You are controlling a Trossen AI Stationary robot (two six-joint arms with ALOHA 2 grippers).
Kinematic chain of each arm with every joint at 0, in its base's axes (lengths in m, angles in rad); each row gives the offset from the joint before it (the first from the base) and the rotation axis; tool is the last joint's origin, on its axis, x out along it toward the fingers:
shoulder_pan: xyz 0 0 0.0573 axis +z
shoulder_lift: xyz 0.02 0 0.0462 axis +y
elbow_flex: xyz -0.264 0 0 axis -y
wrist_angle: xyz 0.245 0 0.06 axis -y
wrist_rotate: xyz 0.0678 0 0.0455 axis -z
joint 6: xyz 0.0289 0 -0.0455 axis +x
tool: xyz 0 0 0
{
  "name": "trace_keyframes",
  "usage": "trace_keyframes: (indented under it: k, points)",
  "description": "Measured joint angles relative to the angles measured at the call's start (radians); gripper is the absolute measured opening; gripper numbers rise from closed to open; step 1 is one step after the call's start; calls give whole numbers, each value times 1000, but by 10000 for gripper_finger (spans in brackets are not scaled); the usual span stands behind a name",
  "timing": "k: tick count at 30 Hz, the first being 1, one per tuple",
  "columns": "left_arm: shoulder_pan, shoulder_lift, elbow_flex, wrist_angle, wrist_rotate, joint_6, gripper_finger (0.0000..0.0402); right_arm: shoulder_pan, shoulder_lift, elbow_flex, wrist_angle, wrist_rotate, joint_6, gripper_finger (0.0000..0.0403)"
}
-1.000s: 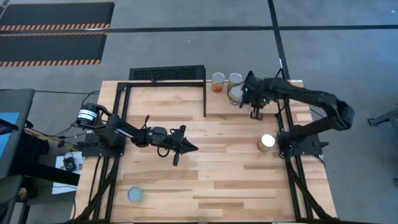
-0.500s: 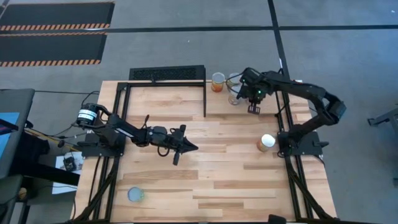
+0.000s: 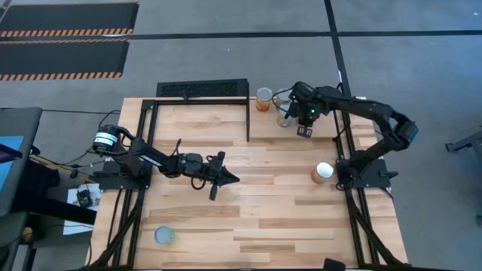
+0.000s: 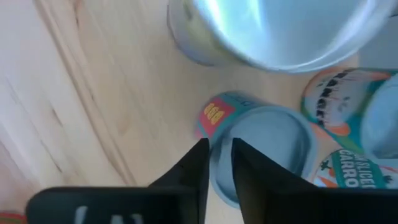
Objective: Pick and place cans onto a shelf
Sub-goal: Put the blue can on the shelf, then put the light green can on the shelf
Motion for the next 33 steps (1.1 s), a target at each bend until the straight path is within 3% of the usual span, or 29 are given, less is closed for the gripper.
trace_keyframes:
  k: [7,11,16,21,27,33]
  points:
    - [0,0,0,-6,7,-19,0,37,-119,0,-2,10,53,119]
    - [0,0,0,2,31,-11,0,103,-258,-16,0,-8,165,99]
    - [-16,0,1,7,54,-34,0,282,-469,-193,239,-65,267,18]
    - [-77,-14,4,-18,24,4,0,521,-620,-442,646,-1,376,17]
    - [-173,-158,87,-383,-105,64,0,805,-647,-599,1049,238,334,6]
    - [-359,-342,220,-876,-344,-24,0,981,-577,-618,1158,407,252,12]
